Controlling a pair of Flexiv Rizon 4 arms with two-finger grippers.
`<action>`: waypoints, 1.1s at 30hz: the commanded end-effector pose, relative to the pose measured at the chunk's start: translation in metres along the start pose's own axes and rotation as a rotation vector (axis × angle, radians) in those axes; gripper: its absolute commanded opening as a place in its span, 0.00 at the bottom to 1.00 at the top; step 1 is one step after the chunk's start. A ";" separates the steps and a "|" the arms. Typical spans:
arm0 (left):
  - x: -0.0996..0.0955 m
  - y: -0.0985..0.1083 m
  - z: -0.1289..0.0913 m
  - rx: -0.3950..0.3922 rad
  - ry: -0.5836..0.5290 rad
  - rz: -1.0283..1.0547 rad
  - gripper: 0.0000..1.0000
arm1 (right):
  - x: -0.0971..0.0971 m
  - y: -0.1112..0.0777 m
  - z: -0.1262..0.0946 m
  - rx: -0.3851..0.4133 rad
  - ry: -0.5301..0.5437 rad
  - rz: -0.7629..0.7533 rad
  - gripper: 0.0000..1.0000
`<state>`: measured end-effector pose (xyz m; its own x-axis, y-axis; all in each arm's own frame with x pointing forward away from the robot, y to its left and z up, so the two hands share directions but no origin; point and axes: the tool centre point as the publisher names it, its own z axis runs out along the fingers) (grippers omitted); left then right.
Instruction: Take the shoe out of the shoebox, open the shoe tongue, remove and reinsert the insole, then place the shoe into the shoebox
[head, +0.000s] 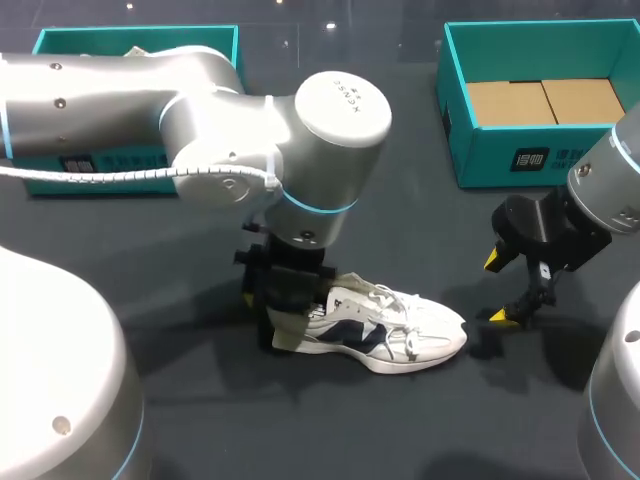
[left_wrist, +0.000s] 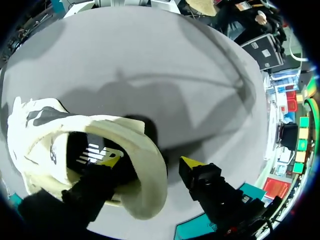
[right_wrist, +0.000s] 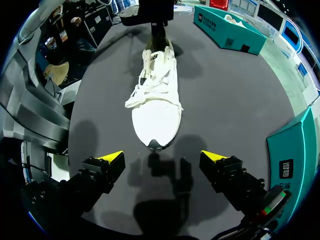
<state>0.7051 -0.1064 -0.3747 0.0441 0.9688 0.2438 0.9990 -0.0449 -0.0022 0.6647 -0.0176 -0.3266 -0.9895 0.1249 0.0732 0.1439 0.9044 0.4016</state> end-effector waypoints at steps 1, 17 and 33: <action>0.021 -0.011 -0.029 -0.032 -0.059 0.002 1.00 | 0.002 0.000 -0.001 0.001 -0.003 0.000 1.00; 0.088 -0.047 -0.126 0.254 -0.341 -0.316 1.00 | 0.002 0.000 -0.001 0.001 -0.003 0.000 1.00; 0.101 -0.055 -0.130 0.327 -0.384 -0.387 1.00 | 0.002 0.000 -0.001 0.001 -0.003 0.000 1.00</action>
<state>0.6584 -0.0429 -0.2233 -0.3571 0.9340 0.0104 0.8895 0.3435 -0.3014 0.6647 -0.0175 -0.3266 -0.9895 0.1249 0.0732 0.1438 0.9044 0.4016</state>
